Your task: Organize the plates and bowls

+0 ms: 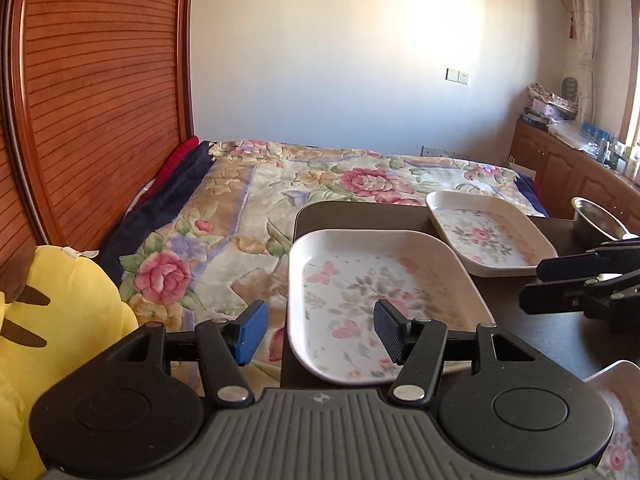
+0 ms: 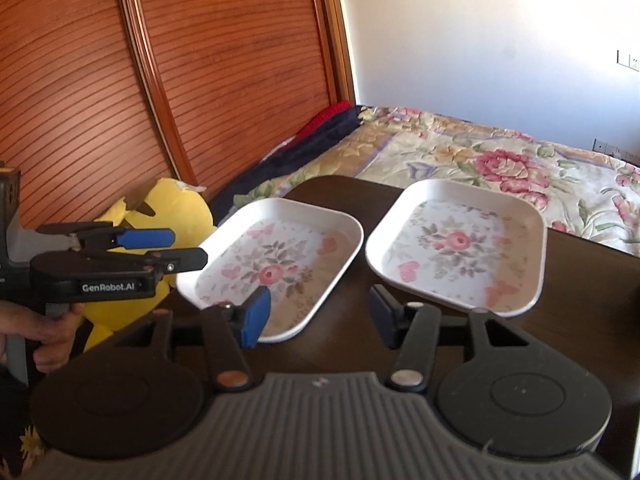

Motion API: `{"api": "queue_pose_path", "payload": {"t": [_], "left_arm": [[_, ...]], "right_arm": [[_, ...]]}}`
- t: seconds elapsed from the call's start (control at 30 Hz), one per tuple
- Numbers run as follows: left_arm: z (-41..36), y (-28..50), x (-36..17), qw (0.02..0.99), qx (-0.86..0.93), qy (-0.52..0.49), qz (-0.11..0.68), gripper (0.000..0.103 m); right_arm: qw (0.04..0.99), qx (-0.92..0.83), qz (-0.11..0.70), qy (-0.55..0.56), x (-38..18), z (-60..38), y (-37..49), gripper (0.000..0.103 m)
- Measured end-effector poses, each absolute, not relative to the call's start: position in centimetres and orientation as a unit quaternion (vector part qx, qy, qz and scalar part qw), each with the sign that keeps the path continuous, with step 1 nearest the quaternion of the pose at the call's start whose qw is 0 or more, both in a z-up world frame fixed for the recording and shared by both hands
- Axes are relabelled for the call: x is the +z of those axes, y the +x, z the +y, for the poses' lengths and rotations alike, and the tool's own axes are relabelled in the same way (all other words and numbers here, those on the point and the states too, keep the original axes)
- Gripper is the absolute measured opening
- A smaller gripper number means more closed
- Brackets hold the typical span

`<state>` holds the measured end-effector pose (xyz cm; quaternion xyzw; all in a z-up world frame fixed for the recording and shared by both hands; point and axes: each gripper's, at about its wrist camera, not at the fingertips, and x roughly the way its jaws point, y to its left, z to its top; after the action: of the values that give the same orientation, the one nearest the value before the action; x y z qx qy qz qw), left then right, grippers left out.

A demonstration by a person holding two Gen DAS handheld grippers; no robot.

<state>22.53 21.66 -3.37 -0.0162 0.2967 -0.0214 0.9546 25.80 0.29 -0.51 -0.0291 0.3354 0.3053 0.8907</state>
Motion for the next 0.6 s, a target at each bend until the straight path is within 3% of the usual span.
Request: {"api": "queue_pose_path", "payload": {"t": [0.27, 0.6], "left_arm": [[22.7, 24.5, -4.5, 0.951, -0.029, -0.029, 0.307, 0.051], [23.7, 25.6, -5.8, 0.946, -0.032, -0.043, 0.32, 0.032]], "right_arm": [[0.881, 0.301, 0.363, -0.027, -1.7, 1.8, 27.9, 0.055], [0.873, 0.302, 0.381, -0.031, -2.7, 2.9, 28.8, 0.044]]}}
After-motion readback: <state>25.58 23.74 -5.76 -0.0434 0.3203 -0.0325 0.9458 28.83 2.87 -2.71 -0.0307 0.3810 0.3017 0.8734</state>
